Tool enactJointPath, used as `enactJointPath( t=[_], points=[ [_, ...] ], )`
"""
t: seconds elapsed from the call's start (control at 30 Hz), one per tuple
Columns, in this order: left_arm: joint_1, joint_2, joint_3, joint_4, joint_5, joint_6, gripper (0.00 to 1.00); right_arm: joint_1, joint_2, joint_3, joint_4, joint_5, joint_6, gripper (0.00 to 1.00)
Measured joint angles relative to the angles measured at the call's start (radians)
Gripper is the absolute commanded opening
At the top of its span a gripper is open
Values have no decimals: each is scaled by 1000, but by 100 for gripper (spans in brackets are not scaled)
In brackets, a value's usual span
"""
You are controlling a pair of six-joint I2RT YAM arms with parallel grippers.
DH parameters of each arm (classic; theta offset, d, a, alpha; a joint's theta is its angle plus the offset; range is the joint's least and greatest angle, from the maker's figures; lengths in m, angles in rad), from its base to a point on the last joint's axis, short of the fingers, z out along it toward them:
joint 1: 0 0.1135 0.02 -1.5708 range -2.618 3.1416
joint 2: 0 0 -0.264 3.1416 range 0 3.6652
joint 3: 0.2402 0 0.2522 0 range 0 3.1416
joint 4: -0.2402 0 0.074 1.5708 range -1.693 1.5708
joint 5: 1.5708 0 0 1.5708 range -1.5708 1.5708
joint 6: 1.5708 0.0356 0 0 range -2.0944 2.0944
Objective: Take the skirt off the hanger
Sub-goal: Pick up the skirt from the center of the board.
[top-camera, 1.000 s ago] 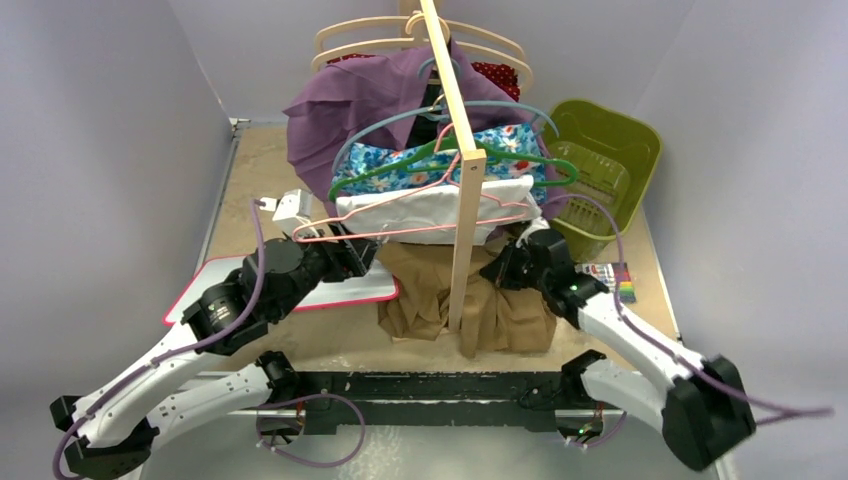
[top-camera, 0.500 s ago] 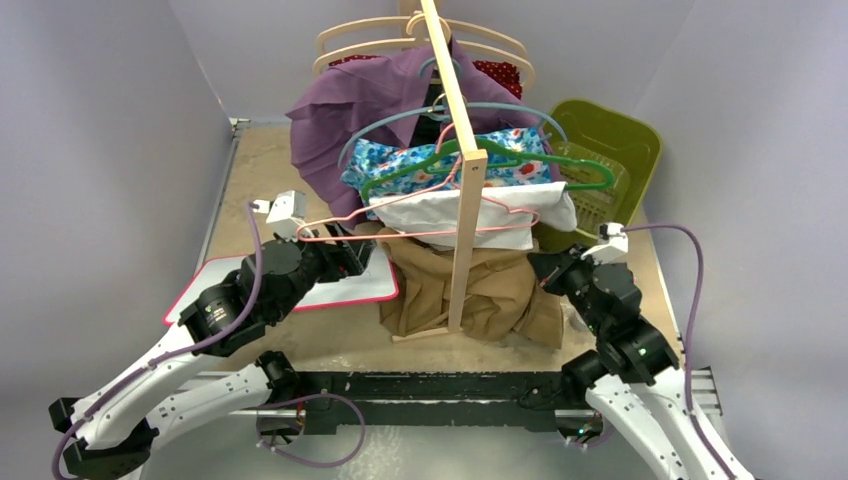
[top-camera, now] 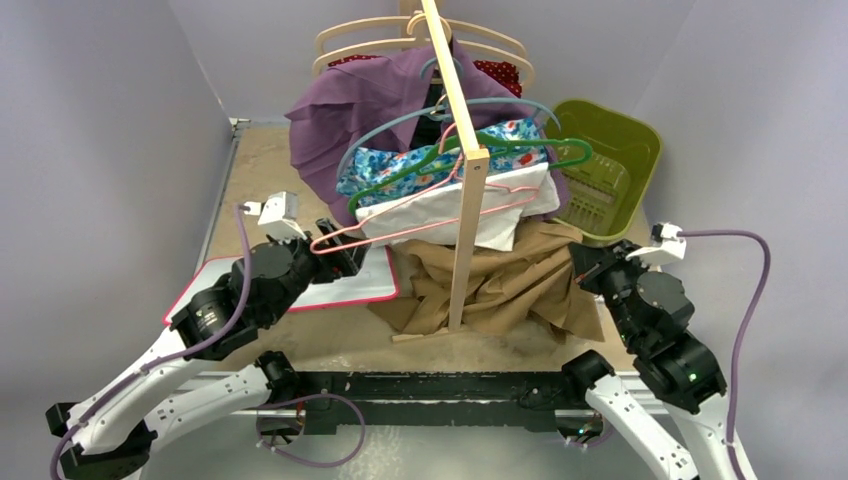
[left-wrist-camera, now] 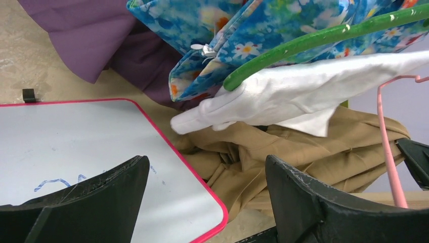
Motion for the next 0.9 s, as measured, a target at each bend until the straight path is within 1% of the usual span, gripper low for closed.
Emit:
enactJointPath(
  t=[0.17,0.27,0.4,0.57,0.67,0.9],
  points=[
    [0,-33,0,-2,0,3,86,0,39,136,-92,50,-42,0],
    [0,-44,0,-2,1,9,91,0,74,246,-123,84,-84,0],
    [0,-51,0,-2,6,18,96,0,140,446,-180,138,-178,0],
    [0,-105,-5,-1,12,18,99,0,200,652,-203,203,-301,0],
    [0,-145,-6,-1,16,18,99,0,243,768,-203,230,-389,0],
    [0,-164,-6,-13,47,19,100,-1,396,1005,-181,292,-582,0]
  ],
)
